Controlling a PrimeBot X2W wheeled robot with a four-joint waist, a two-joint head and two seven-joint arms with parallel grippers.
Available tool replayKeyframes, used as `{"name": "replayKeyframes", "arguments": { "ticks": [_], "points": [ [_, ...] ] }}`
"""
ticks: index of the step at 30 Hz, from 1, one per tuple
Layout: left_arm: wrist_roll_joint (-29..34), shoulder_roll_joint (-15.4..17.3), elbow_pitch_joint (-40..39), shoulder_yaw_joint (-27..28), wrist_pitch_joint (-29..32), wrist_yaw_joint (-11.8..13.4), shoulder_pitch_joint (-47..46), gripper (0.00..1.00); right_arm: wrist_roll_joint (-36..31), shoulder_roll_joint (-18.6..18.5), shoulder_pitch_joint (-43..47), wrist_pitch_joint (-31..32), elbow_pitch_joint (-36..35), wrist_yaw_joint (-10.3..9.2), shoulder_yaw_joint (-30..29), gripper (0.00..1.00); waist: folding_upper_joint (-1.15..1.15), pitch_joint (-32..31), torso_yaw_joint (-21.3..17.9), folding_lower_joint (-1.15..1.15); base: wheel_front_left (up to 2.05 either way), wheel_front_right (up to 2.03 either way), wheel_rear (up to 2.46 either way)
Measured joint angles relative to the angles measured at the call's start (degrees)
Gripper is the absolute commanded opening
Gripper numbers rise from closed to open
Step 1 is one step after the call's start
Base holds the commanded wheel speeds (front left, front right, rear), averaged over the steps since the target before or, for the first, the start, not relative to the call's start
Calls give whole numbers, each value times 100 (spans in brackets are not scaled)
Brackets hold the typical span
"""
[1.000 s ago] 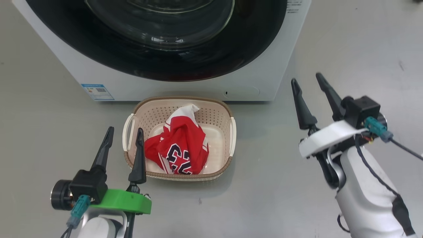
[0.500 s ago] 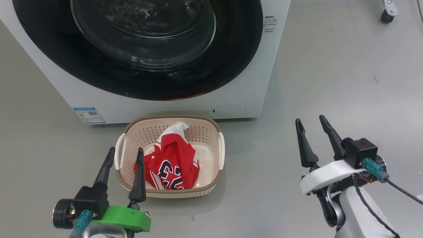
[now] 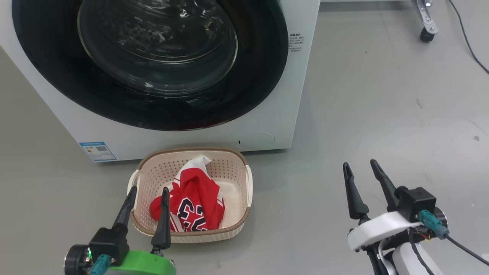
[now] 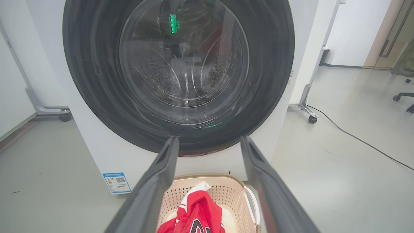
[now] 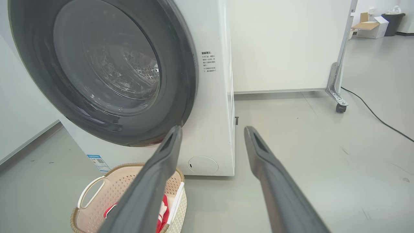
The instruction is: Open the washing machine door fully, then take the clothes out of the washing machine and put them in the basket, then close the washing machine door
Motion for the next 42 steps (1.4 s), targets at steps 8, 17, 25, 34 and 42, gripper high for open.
{"name": "replayKeyframes", "arguments": {
  "ticks": [8, 17, 25, 34, 42],
  "points": [
    [-1, 0, -22, -51, 73, 0, 62, 100, 0, 9, 304, 0, -162, -58, -31, 100, 0, -169, -2, 0, 0, 0, 0],
    [-2, 0, -83, -58, 141, 1, 208, 100, 0, 23, 507, 0, -323, -121, -22, 100, 0, -277, 82, 0, 0, 0, 0],
    [-2, 1, -178, -43, 142, 5, 249, 100, -2, 30, 650, 0, -398, -163, 5, 100, 0, -308, 98, 0, 0, 0, 0],
    [-2, 1, -238, -43, 168, 5, 269, 100, -3, 32, 702, 0, -480, -204, 7, 100, 0, -342, 106, 0, 0, 0, 0],
    [-2, 3, -274, -43, 216, 7, 278, 100, -3, 33, 789, 0, -548, -211, 13, 100, 0, -352, 112, 0, 0, 0, 0]
  ]
}}
